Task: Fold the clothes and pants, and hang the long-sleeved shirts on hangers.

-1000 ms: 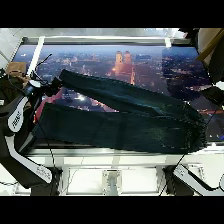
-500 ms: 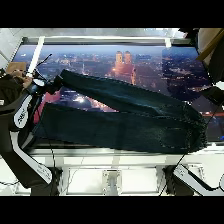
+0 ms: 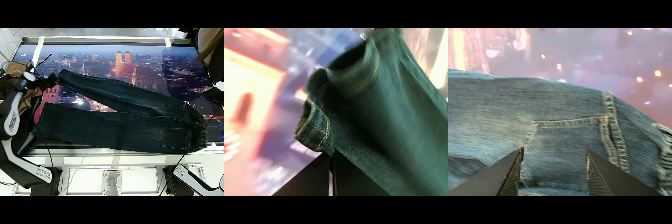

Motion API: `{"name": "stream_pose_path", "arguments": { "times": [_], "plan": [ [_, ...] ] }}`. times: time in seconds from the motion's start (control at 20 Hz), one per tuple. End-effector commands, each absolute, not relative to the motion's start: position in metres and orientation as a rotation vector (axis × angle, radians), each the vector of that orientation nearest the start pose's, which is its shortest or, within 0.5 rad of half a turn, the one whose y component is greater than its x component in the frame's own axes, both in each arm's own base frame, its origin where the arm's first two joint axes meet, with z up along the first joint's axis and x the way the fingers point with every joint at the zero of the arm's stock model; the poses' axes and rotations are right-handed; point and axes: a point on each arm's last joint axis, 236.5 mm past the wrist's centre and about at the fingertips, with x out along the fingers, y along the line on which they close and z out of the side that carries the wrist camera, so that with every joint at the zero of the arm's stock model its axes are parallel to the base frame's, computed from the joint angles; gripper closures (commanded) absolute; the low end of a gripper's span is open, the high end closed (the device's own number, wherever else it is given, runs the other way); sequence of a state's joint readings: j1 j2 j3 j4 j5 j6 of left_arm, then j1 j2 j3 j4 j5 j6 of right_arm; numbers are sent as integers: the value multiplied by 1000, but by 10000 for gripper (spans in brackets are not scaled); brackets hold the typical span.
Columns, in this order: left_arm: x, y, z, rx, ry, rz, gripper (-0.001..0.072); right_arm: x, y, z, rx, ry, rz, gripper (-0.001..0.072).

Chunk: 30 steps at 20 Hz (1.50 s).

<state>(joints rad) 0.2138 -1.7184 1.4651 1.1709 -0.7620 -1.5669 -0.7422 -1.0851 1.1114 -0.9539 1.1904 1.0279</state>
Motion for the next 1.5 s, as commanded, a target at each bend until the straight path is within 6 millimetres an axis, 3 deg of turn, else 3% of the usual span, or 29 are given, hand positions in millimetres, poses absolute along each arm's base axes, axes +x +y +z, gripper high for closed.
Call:
{"name": "stream_pose_path", "arguments": {
  "times": [0.0,0.1,0.2,0.4,0.55,0.6,0.65,0.7,0.75,0.8,0.9,0.95,1.0,1.2,1.35,1.45],
  "plan": [
    [480,92,-7,-233,1151,159,695,337,-153,96,347,921,-51,279],
    [454,95,-7,-202,1244,170,695,338,-153,97,346,920,-52,279],
    [443,92,-19,-201,1292,170,695,337,-153,96,347,922,-50,279],
    [410,89,-59,-205,1403,175,695,328,-156,89,320,972,-61,279],
    [385,103,-85,-206,1463,271,694,327,-160,88,309,975,-73,278],
    [389,100,-84,-237,1446,279,651,328,-160,88,308,971,-76,278],
    [402,96,-75,-265,1388,266,446,328,-161,88,307,970,-77,278],
    [423,92,-58,-295,1294,248,330,328,-161,88,307,970,-77,278],
    [449,88,-31,-334,1168,229,289,328,-161,88,307,970,-77,278],
    [476,88,1,-365,1026,215,193,328,-161,89,307,968,-78,278],
    [515,96,51,-374,803,209,157,333,-165,91,301,944,-93,279],
    [524,98,57,-378,777,207,167,337,-168,94,304,919,-100,278],
    [528,99,50,-384,803,207,186,343,-170,99,308,885,-109,278],
    [535,90,-19,-429,1041,180,197,353,-175,107,316,827,-125,278],
    [564,76,-36,-504,1036,111,198,353,-175,107,314,831,-124,278],
    [568,70,-52,-512,1095,79,197,353,-175,107,314,830,-125,279]
  ]
}}
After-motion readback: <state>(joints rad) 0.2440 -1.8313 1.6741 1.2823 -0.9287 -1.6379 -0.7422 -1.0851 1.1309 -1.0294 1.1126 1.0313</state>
